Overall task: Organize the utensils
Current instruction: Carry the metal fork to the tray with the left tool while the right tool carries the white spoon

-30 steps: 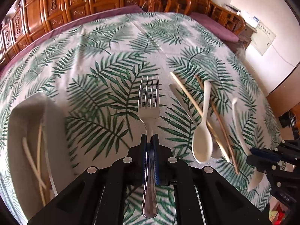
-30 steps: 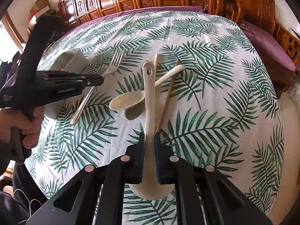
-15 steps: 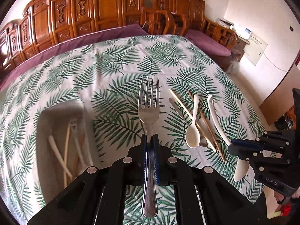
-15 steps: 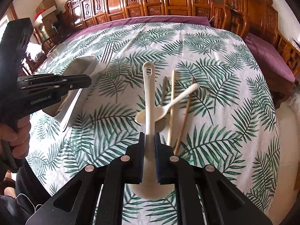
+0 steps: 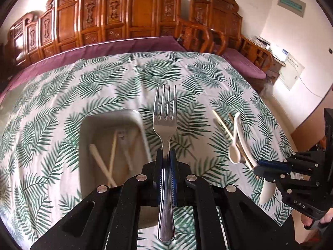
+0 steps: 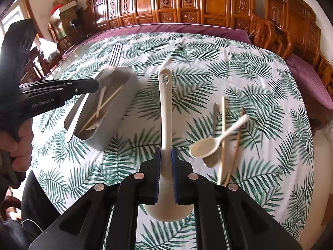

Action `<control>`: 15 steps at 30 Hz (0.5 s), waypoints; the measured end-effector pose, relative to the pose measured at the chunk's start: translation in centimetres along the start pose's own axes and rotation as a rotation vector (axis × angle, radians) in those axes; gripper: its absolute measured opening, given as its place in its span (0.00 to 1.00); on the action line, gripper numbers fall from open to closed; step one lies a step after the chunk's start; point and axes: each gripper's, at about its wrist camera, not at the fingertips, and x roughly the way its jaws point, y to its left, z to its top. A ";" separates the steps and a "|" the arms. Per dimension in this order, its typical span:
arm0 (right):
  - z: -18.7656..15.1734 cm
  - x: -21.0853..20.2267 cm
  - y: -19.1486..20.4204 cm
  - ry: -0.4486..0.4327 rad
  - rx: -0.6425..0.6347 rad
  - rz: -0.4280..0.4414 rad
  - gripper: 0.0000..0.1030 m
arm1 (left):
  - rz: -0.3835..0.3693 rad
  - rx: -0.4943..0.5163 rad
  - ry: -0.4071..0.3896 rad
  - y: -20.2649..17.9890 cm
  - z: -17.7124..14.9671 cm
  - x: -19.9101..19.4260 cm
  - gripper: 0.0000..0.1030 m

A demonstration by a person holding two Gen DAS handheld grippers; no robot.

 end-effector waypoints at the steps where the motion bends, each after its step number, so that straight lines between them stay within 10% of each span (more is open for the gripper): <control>1: 0.2 0.0 0.4 -0.001 -0.004 0.003 0.11 | 0.001 -0.005 -0.001 0.4 0.0 -0.1 0.06; 15: 2.9 1.1 4.4 -0.004 -0.061 0.013 0.11 | 0.022 -0.082 0.006 6.3 -1.3 0.8 0.06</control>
